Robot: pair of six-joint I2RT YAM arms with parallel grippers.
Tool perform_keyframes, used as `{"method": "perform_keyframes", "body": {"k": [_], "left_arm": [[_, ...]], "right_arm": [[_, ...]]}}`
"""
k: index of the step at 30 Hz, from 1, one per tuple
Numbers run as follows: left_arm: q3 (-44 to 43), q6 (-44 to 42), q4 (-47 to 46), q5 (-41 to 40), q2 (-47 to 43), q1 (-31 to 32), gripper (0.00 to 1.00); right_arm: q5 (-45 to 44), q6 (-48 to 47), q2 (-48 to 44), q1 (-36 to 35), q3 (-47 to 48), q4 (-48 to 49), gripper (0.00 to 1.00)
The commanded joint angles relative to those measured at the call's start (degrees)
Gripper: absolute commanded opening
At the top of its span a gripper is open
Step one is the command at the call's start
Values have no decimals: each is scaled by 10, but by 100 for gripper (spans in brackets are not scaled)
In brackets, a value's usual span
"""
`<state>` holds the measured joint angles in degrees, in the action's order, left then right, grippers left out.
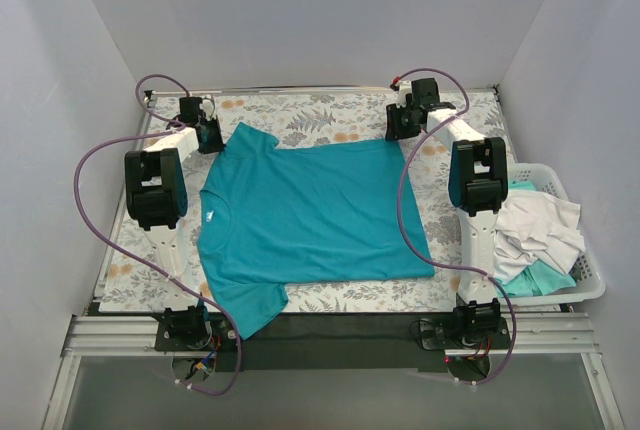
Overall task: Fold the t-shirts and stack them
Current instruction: Flatten the tshirt out
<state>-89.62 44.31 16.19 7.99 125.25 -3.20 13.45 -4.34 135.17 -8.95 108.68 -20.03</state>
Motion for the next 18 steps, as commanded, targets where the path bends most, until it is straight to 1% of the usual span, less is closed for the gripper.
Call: {"method": "perform_keyframes", "body": {"k": [1, 5, 7, 8, 10, 11, 12, 18], "left_arm": [[2, -10, 27, 4, 23, 1, 0], [2, -9, 28, -3, 24, 2, 0], [1, -9, 28, -7, 24, 1, 0], [1, -9, 29, -8, 25, 1, 0], [-5, -7, 30, -10, 24, 0, 0], [-7, -7, 30, -10, 24, 0, 0], [-11, -6, 31, -7, 23, 0, 0], [-56, 5, 53, 2, 18, -9, 0]], "right_arm": [[12, 7, 8, 3, 6, 2, 39], [3, 7, 9, 4, 3, 2, 34], [0, 7, 10, 4, 2, 1, 27], [-1, 6, 11, 5, 2, 1, 21], [-2, 6, 9, 6, 5, 1, 11], [-1, 6, 8, 6, 7, -1, 3], [0, 5, 5, 7, 11, -1, 1], [1, 0, -18, 13, 29, -1, 1]]}}
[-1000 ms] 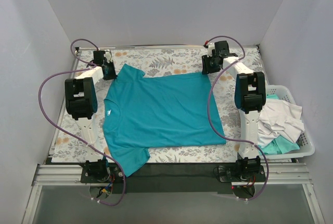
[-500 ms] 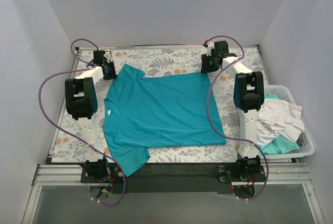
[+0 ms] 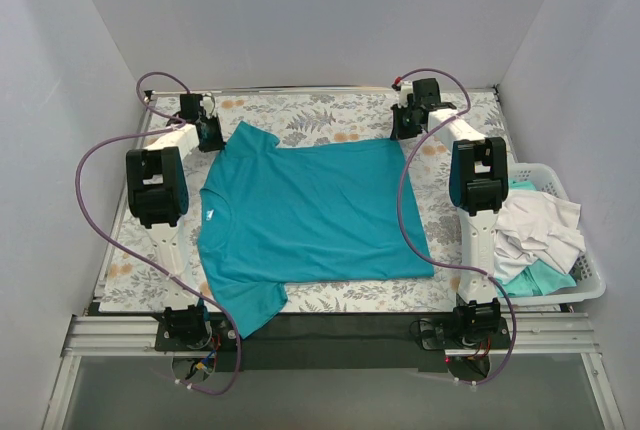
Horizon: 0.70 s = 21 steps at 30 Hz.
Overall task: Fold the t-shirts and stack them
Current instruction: Flatten the tshirt out
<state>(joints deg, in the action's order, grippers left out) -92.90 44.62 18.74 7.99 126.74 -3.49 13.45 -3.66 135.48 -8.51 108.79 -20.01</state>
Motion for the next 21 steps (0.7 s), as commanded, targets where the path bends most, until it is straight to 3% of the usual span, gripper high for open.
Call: {"method": "perform_keyframes", "body": {"k": [1, 21], "left_arm": [[-25, 3, 28, 4, -1, -8, 0], [-1, 16, 29, 29, -94, -11, 0]], "right_arm": [[2, -6, -28, 11, 27, -1, 1], [36, -6, -108, 19, -18, -2, 1]]}}
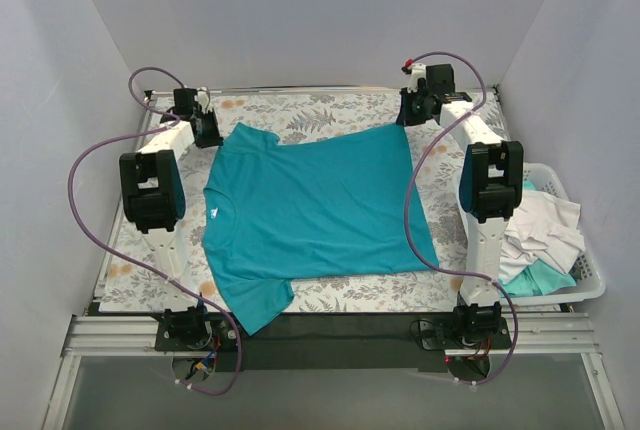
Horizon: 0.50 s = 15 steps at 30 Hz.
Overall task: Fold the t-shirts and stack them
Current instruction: Flatten the tshirt out, then fold the tshirt
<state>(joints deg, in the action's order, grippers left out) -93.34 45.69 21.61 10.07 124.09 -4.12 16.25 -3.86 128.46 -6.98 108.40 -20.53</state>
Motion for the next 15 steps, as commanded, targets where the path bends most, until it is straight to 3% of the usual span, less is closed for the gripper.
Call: {"method": "perform_keyframes", "body": {"k": [1, 15], "left_arm": [[7, 8, 0, 9, -73, -5, 0], [113, 45, -10, -45, -177, -4, 0]], "right_arm": [[8, -3, -44, 4, -18, 3, 1], [12, -1, -103, 16, -93, 3, 1]]}}
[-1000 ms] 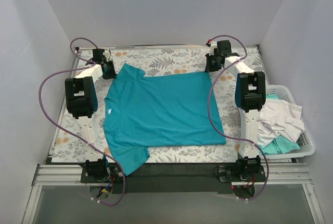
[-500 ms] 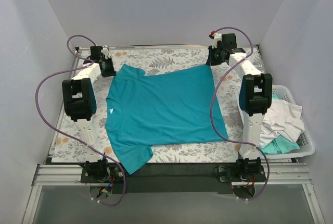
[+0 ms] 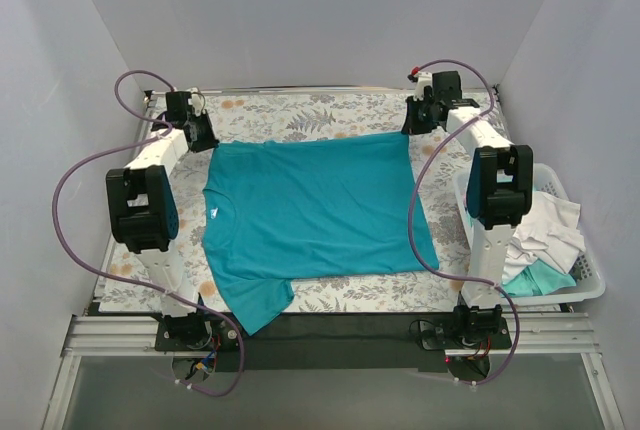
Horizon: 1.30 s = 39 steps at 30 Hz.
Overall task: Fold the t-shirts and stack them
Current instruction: Fold the tshirt
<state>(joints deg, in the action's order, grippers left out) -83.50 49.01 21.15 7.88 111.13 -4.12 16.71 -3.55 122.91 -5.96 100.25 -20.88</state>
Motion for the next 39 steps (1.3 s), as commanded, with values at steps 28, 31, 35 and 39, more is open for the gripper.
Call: {"method": "perform_keyframes", "body": {"k": [28, 31, 35, 39], "left_arm": [[154, 64, 34, -35, -186, -5, 0], [156, 67, 41, -44, -188, -5, 0], [161, 78, 49, -51, -192, -4, 0], [163, 84, 57, -60, -201, -4, 0]], "right_arm": [[1, 73, -186, 8, -194, -9, 1], [-4, 82, -194, 8, -202, -9, 1], [-13, 91, -203, 8, -211, -10, 1], [-26, 93, -217, 7, -216, -12, 1]]}}
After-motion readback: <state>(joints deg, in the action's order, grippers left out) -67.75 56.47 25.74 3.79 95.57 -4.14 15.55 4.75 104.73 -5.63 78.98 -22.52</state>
